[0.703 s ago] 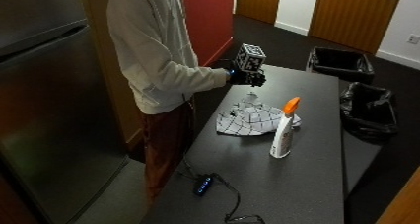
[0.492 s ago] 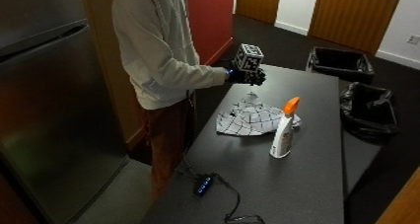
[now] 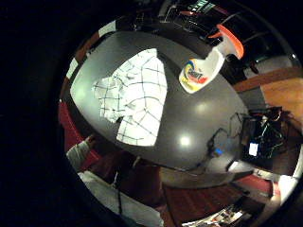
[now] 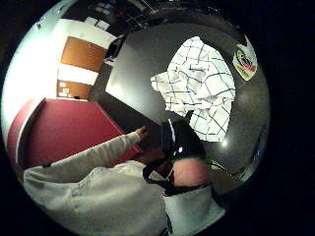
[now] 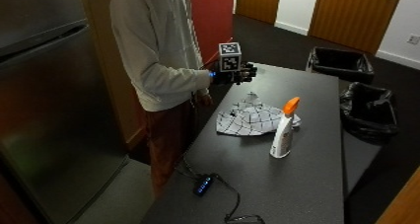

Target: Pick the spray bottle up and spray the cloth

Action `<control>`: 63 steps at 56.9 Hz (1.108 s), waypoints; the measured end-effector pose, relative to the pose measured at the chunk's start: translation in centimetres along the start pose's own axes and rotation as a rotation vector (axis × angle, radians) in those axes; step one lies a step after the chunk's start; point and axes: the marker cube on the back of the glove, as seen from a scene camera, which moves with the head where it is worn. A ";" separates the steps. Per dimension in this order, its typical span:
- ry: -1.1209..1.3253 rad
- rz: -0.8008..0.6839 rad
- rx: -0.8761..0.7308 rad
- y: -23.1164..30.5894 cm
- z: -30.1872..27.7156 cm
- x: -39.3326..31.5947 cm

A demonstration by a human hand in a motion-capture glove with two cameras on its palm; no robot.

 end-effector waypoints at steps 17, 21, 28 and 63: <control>-0.116 0.065 0.216 3.7 -2.9 8.1; -0.133 0.109 0.265 4.3 -3.6 10.5; -0.148 0.149 0.322 5.1 -4.8 14.7; -0.361 0.275 0.247 2.6 -5.7 24.4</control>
